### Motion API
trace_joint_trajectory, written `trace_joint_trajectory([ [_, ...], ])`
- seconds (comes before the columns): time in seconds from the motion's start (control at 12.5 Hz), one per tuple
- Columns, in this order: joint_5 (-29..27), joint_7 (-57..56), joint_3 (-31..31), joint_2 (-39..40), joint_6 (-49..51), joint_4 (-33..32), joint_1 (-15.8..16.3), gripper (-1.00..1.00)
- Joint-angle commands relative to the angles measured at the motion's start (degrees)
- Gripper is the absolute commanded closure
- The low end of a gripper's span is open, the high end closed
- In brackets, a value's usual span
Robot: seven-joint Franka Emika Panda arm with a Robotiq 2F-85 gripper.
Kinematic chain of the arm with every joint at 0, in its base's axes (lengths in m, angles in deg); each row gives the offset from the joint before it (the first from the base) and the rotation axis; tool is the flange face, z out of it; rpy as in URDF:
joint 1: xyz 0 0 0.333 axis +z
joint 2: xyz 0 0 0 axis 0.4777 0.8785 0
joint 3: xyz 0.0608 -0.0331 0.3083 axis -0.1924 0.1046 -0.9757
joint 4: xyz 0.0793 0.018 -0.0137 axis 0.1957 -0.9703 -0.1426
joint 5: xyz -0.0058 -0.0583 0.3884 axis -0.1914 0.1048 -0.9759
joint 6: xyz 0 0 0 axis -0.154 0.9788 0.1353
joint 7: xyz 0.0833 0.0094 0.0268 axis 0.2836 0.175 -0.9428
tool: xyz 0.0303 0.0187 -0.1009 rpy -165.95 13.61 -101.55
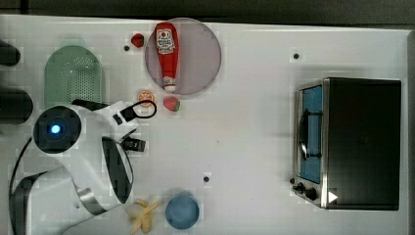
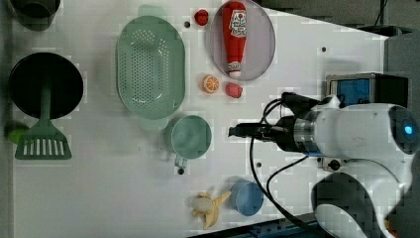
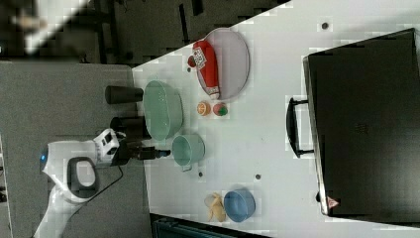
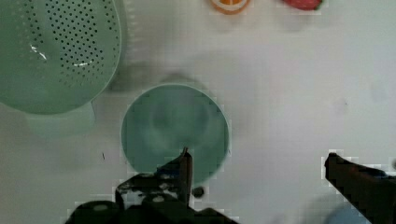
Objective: Drag mug left to right.
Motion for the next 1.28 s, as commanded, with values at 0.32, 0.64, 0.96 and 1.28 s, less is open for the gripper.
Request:
trace_joint_trajectory([
  [0.32,3.4,-4.4,-0.5,9.7,-9.4,-2.9,0.4,-1.0],
  [0.64,8.6,-2.4,-0.4,16.8,-16.0,-2.9,0.9,-1.0],
  [0.96,11.5,0.5,-0.1,21.5,-19.9,-2.8,1.2,-0.92],
  [1.28,11.9,0.8,0.4,21.8,-19.8,-2.9,1.3,0.06],
])
